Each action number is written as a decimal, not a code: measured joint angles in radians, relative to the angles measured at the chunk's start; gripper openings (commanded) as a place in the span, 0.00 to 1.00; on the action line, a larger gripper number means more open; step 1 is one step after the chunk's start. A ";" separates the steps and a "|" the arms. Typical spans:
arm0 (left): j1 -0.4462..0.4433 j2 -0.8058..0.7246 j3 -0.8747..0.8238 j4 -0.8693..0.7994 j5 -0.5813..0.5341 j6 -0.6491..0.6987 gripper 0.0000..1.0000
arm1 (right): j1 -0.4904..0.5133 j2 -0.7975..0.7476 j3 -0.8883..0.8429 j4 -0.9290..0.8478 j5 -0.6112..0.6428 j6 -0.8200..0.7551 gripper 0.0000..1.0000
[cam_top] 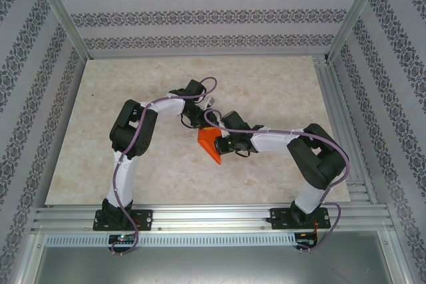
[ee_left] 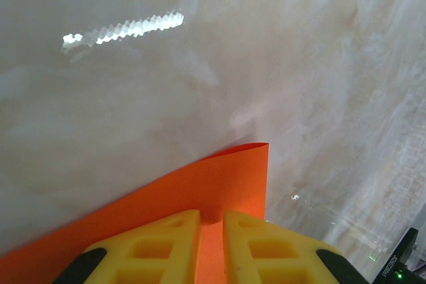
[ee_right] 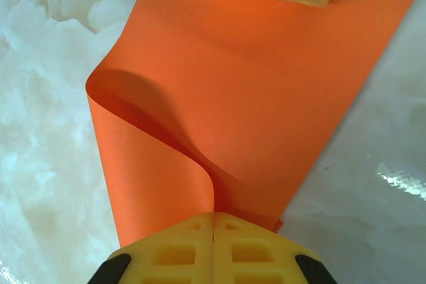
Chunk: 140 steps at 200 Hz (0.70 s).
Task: Fold a paper plane with a square sheet of paper (fold left side to right side)
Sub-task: Third fold the triangle at the center of the table.
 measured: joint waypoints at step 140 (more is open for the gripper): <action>0.000 0.000 0.000 0.000 0.001 0.003 0.22 | 0.001 0.005 -0.002 -0.010 0.008 0.003 0.00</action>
